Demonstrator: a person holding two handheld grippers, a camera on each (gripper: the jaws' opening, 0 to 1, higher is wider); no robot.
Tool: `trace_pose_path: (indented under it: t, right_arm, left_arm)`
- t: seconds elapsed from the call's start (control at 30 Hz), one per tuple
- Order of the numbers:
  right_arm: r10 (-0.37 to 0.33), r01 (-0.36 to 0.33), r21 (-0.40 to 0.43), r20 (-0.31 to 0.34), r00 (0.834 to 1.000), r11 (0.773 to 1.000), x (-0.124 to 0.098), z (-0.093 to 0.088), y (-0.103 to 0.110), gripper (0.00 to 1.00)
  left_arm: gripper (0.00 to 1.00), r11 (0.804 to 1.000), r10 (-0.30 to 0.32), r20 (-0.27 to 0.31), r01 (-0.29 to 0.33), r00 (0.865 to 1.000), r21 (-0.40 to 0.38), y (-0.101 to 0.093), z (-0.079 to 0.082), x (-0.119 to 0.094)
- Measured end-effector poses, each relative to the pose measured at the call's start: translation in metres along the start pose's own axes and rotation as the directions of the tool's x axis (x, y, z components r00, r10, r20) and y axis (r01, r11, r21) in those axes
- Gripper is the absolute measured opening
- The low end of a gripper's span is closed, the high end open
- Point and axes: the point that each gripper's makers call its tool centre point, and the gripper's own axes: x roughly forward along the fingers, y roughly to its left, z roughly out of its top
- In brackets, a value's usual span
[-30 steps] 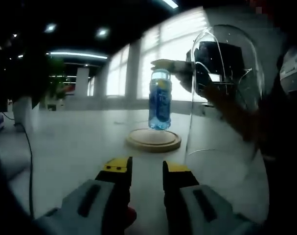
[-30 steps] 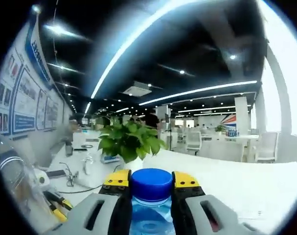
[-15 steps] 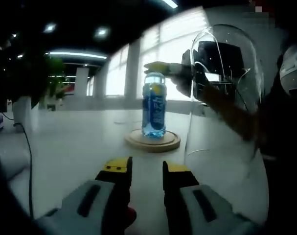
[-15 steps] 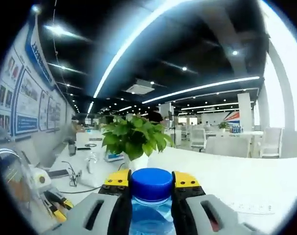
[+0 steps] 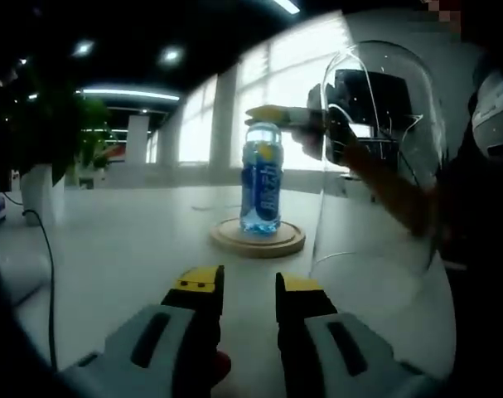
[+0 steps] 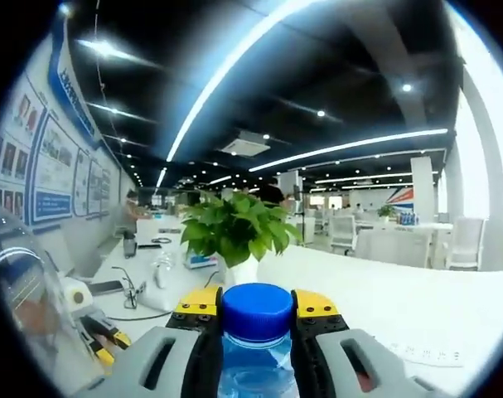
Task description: Open the cover put in the Mizone put the cover back on
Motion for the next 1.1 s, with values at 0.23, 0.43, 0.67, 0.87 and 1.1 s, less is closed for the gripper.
trace_pose_path:
  t: [0.23,0.43,0.67,0.87,1.1]
  right_arm:
    - [0.04,-0.038,-0.039,0.043,0.998,0.999,-0.002,0.001,0.001,0.25]
    - [0.058,-0.056,-0.037,0.046,0.997,0.998,-0.004,0.001,0.0,0.26]
    - [0.041,-0.04,-0.019,0.03,0.999,0.999,-0.008,-0.003,-0.005,0.34]
    - [0.04,-0.04,-0.009,0.037,0.998,0.999,-0.011,-0.001,-0.005,0.34]
    - [0.05,-0.052,0.022,0.076,0.996,0.998,-0.018,0.013,-0.002,0.32]
  left_arm:
    - [0.18,1.0,0.001,0.0,-0.001,1.0,0.006,0.0,0.0,0.0]
    - [0.18,1.0,-0.002,0.005,0.002,1.0,-0.004,0.0,0.001,-0.001]
    - [0.18,1.0,-0.005,0.011,0.006,1.0,-0.008,0.0,0.002,-0.001]
    - [0.18,1.0,-0.003,0.018,0.003,1.0,-0.023,0.003,0.003,0.0]
    - [0.18,1.0,0.005,0.042,-0.005,0.999,-0.012,0.003,0.007,-0.002]
